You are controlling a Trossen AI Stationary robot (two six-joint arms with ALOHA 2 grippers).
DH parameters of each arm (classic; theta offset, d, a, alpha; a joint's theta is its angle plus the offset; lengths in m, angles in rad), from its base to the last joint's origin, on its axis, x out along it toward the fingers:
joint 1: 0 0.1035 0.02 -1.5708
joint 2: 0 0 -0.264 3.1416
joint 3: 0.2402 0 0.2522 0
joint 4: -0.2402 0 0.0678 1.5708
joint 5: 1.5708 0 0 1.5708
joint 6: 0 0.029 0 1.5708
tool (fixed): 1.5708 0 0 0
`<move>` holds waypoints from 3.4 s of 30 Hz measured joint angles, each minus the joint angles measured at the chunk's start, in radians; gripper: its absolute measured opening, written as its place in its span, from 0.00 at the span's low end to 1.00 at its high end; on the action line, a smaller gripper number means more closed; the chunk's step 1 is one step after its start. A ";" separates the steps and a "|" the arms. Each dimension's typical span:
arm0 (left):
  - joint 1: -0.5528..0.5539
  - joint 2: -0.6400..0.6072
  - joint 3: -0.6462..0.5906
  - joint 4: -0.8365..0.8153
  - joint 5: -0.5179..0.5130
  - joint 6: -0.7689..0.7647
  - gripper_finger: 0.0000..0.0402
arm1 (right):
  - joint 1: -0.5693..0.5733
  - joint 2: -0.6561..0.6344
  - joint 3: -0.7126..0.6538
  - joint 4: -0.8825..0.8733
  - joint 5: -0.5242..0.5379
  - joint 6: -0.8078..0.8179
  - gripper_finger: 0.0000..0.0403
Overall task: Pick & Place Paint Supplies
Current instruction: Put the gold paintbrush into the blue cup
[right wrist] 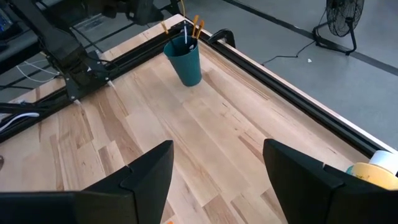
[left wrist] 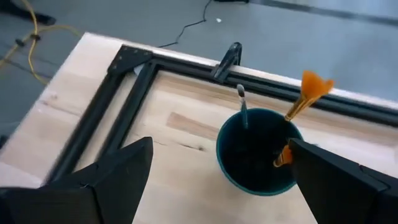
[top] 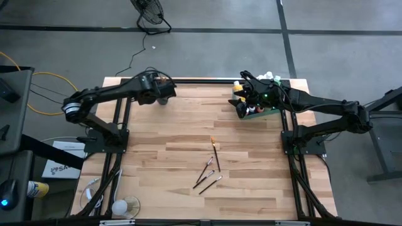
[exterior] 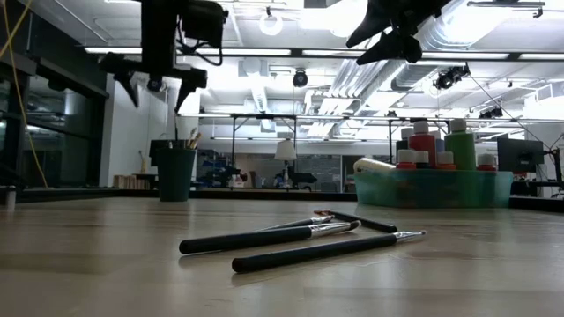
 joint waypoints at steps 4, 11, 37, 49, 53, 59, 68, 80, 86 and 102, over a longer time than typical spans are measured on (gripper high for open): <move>0.000 -0.003 0.000 0.028 0.019 0.080 0.90 | 0.000 0.000 0.000 0.000 0.000 0.002 0.60; 0.000 -0.003 0.000 0.027 0.024 0.077 0.90 | 0.000 0.003 0.000 0.027 -0.023 0.007 0.60; 0.001 -0.014 0.000 0.144 0.114 0.106 0.90 | 0.002 0.451 0.000 0.727 -0.268 -0.026 0.60; 0.001 -0.014 0.000 0.156 0.098 0.112 0.90 | -0.016 0.773 0.000 1.229 -0.255 -0.023 0.60; 0.001 -0.014 0.000 0.193 0.092 0.138 0.90 | -0.034 0.820 0.025 1.231 -0.259 0.028 0.57; 0.001 -0.014 0.000 0.206 0.088 0.140 0.90 | -0.039 0.878 0.168 1.115 -0.267 -0.027 0.40; 0.000 -0.014 0.000 0.208 0.079 0.140 0.90 | -0.060 1.013 0.348 1.047 -0.162 0.030 0.03; 0.000 -0.014 0.000 0.229 0.082 0.140 0.90 | -0.067 1.105 0.494 1.051 -0.131 0.118 0.01; 0.000 -0.014 0.000 0.229 0.078 0.139 0.90 | -0.062 1.118 0.510 1.063 -0.091 0.150 0.00; 0.000 -0.014 0.000 0.316 0.098 0.159 0.90 | -0.045 1.149 0.509 1.120 0.030 0.332 0.00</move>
